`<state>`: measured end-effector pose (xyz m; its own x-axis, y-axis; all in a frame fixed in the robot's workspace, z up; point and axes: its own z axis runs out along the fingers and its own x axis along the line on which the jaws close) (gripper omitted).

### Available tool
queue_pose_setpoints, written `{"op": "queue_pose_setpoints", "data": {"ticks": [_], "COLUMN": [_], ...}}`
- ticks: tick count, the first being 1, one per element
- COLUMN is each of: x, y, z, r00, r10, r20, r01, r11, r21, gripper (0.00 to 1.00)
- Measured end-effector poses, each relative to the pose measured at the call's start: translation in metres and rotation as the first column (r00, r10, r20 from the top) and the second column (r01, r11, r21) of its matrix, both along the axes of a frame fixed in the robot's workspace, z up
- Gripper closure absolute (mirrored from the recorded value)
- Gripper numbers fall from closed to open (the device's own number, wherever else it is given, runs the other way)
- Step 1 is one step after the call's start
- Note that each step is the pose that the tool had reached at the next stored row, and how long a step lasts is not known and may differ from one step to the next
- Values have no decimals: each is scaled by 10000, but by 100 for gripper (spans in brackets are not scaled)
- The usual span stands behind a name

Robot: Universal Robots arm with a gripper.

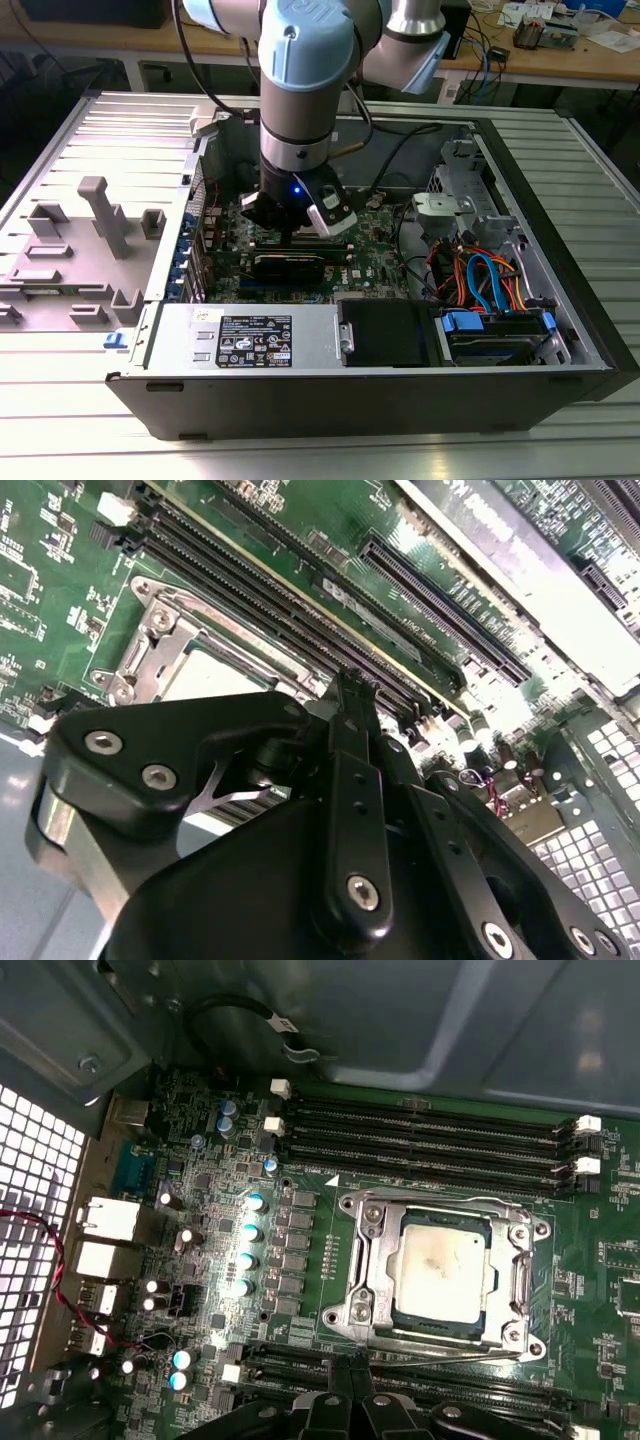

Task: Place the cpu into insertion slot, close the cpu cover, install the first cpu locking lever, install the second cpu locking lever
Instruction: 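Install the second cpu locking lever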

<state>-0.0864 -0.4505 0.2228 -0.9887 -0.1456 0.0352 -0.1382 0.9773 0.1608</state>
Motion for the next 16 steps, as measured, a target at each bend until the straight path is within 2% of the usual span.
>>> {"op": "queue_pose_setpoints", "data": {"ticks": [1,6,9,12,16], "x": [0,-8,-25,-31,-49], "y": [0,0,0,6,20], "z": [-2,-51,-107,-125,-148], "r00": [10000,10000,10000,10000,10000], "r10": [4,40,68,73,71], "r20": [-1,0,-12,-24,-43], "r01": [-4,-40,-68,-72,-69], "r11": [10000,9996,9994,9992,9991], "r21": [26,290,344,402,407], "gripper": [89,89,89,89,89]}}
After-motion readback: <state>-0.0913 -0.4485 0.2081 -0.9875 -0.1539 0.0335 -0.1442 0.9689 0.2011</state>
